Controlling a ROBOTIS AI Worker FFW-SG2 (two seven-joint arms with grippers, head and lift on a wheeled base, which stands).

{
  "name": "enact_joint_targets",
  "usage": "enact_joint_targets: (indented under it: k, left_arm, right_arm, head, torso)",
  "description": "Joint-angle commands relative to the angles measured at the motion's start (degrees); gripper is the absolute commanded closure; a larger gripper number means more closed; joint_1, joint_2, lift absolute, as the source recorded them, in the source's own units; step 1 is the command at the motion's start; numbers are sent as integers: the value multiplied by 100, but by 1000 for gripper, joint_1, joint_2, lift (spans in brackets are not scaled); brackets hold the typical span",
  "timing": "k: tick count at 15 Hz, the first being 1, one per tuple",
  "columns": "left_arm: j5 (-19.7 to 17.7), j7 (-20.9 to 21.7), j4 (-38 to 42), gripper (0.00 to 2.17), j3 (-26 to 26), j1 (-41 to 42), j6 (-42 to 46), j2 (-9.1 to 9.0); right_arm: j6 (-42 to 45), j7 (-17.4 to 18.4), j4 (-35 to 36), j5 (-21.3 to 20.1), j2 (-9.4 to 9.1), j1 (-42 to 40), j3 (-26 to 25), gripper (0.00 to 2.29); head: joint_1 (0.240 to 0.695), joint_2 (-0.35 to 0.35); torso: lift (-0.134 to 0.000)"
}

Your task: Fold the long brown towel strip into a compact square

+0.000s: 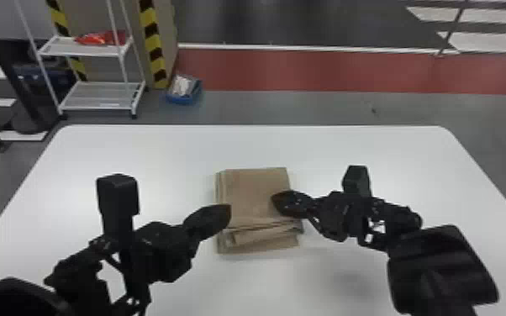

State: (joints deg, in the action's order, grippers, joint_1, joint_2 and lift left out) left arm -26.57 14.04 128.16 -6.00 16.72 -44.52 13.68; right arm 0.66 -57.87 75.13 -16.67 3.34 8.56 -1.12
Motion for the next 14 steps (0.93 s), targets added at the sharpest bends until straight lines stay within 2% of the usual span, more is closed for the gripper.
enact_joint_targets:
  k: [1,2,4,5,6,8,9,10,11,13,14]
  left_arm:
    - [126,-235,78,1686,126,41,395,-15]
    - [249,-507,-28,1318,108,33,711,-15]
    - [530,-718,-370,444,90,-73,1344,-32]
    - [670,-824,-467,100,90,-90,1555,-41]
    - [829,-964,-573,70,82,-90,1907,-41]
    - [1312,-1351,-643,73,-59,-46,2364,-32]
    - [1382,-1500,-731,73,-129,6,2856,-24]
    - [1426,-1623,-845,73,-182,41,3278,-32]
    - [1672,-1764,-1012,73,-314,41,3735,-41]
    - [2235,-2177,-1293,73,-525,85,4596,-76]
    - [2244,-2256,-1390,73,-534,138,5000,-94]
  right_arm:
    - [26,4,362,234,-8,-205,-142,1946]
    - [-150,4,766,454,0,-425,-195,1936]
    - [-730,4,1531,779,0,-724,-309,1710]
    - [-1029,4,1988,893,0,-900,-362,1484]
    - [-1152,4,2375,1016,0,-1040,-459,1160]
    - [-1082,109,2832,1166,-8,-1295,-503,225]
    - [-1064,408,3183,1166,-8,-1506,-494,39]
    - [-941,716,3394,1192,-26,-1717,-494,12]
    - [-642,1032,3535,1289,-52,-1946,-564,-1]
    - [-607,1234,3807,1720,-167,-2271,-933,53]
    - [-642,1419,3983,1834,-175,-2464,-1083,56]
  head:
    - [695,-16]
    - [695,-9]
    - [695,7]
    - [695,16]
    - [695,27]
    - [695,38]
    - [695,44]
    - [695,49]
    - [695,51]
    - [695,39]
    - [695,30]
  torso:
    - [-124]
    - [-124]
    - [-124]
    - [-124]
    - [-124]
    - [-124]
    - [-124]
    - [-124]
    - [-124]
    - [-124]
    - [-124]
